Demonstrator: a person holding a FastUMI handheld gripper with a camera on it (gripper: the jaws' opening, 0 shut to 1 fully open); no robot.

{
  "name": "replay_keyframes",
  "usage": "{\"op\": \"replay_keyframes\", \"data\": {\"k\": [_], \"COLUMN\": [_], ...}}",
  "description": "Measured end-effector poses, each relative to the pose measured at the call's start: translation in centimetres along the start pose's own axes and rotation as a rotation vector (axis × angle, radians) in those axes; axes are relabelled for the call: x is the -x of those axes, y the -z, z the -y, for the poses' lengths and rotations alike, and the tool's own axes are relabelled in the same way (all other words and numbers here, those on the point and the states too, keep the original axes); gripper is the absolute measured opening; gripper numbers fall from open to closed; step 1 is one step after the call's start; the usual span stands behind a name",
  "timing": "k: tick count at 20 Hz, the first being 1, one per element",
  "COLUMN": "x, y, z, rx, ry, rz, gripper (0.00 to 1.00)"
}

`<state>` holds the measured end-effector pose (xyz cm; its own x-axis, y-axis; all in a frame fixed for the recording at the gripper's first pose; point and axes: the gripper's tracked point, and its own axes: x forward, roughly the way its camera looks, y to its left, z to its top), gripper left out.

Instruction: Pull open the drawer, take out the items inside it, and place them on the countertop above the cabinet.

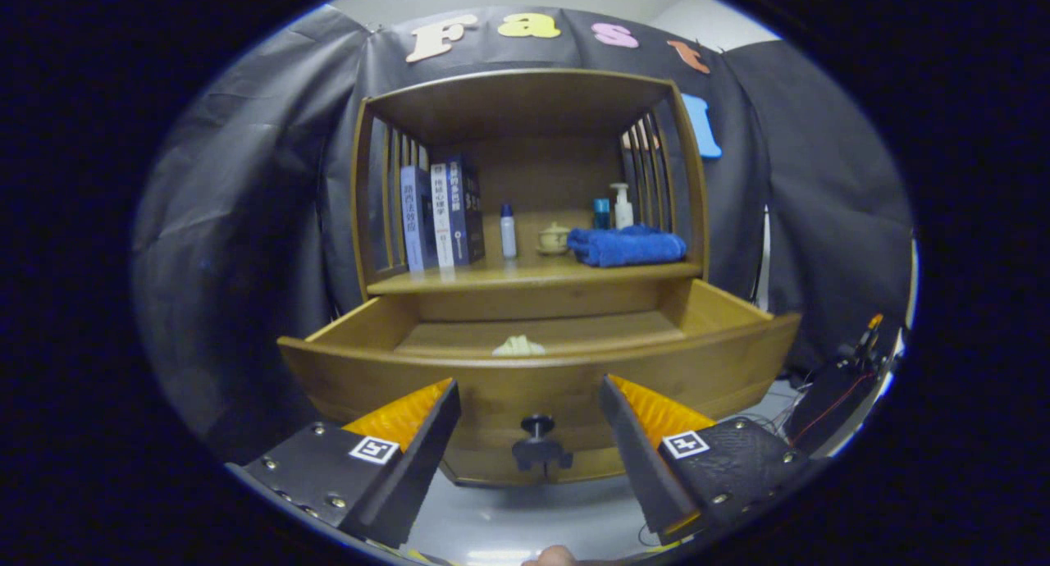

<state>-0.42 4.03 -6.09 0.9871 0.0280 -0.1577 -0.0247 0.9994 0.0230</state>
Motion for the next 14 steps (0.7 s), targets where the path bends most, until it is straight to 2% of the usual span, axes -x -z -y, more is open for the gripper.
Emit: {"op": "replay_keyframes", "data": {"k": [3, 6, 10, 14], "x": [-0.9, -2.8, -7.2, -11.0], "y": [-3.0, -5.1, -3.6, -1.6], "z": [0.1, 0.4, 1.8, 3.2], "rx": [-0.007, -0.065, -0.102, -0.069], "ry": [0.02, 0.03, 0.045, 0.074], "rz": [-0.017, -0.055, -0.21, -0.361], "gripper": [1.0, 1.0, 1.0, 1.0]}}
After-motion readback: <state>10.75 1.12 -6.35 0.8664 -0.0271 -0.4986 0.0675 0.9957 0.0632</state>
